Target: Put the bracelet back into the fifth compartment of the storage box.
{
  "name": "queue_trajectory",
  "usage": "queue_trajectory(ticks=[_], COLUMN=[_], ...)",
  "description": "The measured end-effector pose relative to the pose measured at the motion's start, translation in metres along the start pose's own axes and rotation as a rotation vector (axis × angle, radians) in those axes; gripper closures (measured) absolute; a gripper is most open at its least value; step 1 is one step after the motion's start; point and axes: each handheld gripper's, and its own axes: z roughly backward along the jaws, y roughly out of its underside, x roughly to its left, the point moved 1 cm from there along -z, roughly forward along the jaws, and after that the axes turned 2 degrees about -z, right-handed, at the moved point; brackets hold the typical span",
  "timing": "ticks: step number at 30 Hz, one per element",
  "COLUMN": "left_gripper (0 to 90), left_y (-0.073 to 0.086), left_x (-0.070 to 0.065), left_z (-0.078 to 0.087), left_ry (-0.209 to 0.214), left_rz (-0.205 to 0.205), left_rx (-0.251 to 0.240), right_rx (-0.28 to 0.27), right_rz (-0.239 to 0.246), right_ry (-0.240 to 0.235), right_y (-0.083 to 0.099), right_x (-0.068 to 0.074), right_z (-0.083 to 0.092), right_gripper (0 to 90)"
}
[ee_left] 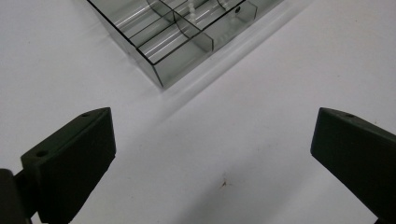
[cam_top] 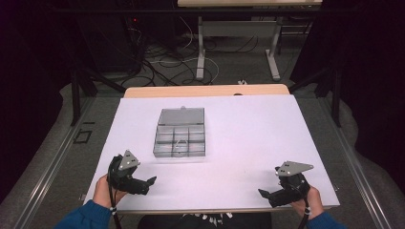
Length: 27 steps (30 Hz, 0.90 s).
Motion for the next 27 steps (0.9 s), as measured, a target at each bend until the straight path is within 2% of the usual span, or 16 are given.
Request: queue_trajectory(ticks=[1,3,4,12,15,27], left_gripper=[0.0,0.0,0.0,0.0,0.0,0.0], left_y=[0.001,0.006,0.007,0.017,0.018,0.026], left_x=[0.0,0.0,0.001,0.003,0.002,0.003], left_z=[0.0,0.001,0.002,0.005,0.005,0.006], left_ry=[0.002,-0.002,-0.001,-0.011,-0.007,-0.012], left_rz=[0.005,0.008,-0.001,0.009,0.014,0.011], left_rx=[-0.003,-0.005,0.002,-0.014,-0.022,-0.016], right_rx=[0.025,0.018,-0.001,0.015,0.014,0.012], right_rz=[-0.01,-0.009,0.013,-0.003,0.009,0.0], right_ry=[-0.005,-0.006,-0.005,-0.007,-0.01,-0.009], right_y=[0.0,0.0,0.0,0.0,0.0,0.001], right_x=[0.001,0.001,0.0,0.001,0.0,0.0], right_z=[0.001,0.001,0.001,0.0,0.001,0.0], right_gripper=[1.4,1.4,1.4,1.4,1.4,1.4])
